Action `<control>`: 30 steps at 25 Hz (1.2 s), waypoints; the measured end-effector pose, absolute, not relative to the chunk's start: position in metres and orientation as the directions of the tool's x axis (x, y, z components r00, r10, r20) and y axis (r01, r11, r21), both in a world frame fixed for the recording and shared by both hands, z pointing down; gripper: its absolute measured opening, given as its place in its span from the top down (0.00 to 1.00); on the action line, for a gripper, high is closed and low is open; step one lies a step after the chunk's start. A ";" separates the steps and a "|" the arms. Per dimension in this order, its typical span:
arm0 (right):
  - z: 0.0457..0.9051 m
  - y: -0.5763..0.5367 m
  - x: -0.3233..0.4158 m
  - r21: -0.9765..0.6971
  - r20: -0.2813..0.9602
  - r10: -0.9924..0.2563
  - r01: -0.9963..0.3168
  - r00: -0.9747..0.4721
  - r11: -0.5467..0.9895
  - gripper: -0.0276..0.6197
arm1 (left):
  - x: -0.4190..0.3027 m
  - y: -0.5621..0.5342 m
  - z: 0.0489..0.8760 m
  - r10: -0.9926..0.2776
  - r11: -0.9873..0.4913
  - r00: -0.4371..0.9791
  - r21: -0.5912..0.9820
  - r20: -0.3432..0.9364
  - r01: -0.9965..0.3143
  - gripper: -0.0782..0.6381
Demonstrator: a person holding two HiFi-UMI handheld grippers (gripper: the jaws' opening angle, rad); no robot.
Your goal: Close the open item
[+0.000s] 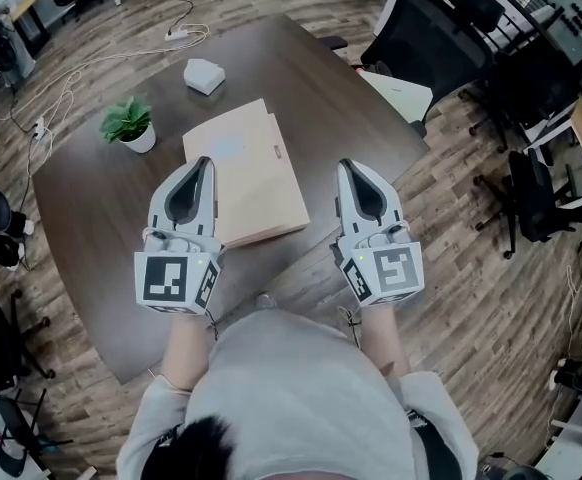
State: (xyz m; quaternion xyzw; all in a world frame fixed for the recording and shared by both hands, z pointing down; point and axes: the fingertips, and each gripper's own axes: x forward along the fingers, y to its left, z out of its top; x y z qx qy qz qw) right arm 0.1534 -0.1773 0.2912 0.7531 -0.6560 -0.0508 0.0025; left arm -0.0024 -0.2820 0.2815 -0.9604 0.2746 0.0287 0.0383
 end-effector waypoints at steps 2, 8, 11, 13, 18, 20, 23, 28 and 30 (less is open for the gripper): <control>0.293 -0.182 0.152 0.071 -0.068 -0.989 -0.988 0.135 -0.139 0.94 | -0.003 -0.287 0.285 -0.522 -0.848 0.850 -0.062 -0.069 -0.526 0.88; 0.301 -0.192 0.152 0.058 -0.045 -0.989 -0.988 0.138 -0.140 0.94 | -0.002 -0.292 0.295 -0.510 -0.855 0.859 -0.076 -0.048 -0.512 0.88; 0.305 -0.196 0.152 0.059 -0.030 -0.992 -0.991 0.121 -0.122 0.94 | 0.000 -0.291 0.305 -0.505 -0.861 0.863 -0.070 -0.015 -0.504 0.88; 0.311 -0.197 0.153 0.059 -0.016 -0.994 -0.992 0.109 -0.109 0.94 | 0.002 -0.289 0.315 -0.508 -0.860 0.861 -0.071 0.010 -0.506 0.88; 0.326 -0.205 0.161 0.046 0.024 -0.998 -0.997 0.062 -0.061 0.94 | 0.008 -0.283 0.335 -0.531 -0.847 0.844 -0.077 0.066 -0.527 0.88; 0.332 -0.208 0.164 0.034 0.044 -0.998 -0.999 0.039 -0.038 0.94 | 0.009 -0.280 0.342 -0.548 -0.836 0.832 -0.078 0.086 -0.543 0.88; 0.341 -0.212 0.167 0.027 0.073 -0.997 -1.000 0.004 -0.002 0.94 | 0.009 -0.279 0.350 -0.575 -0.818 0.812 -0.086 0.104 -0.569 0.88; 0.354 -0.218 0.173 0.019 0.109 -0.992 -0.998 -0.063 0.066 0.94 | 0.012 -0.271 0.370 -0.604 -0.797 0.783 -0.094 0.148 -0.597 0.88; 0.358 -0.218 0.175 0.018 0.120 -0.989 -0.996 -0.088 0.091 0.94 | 0.015 -0.265 0.379 -0.611 -0.792 0.775 -0.111 0.164 -0.600 0.88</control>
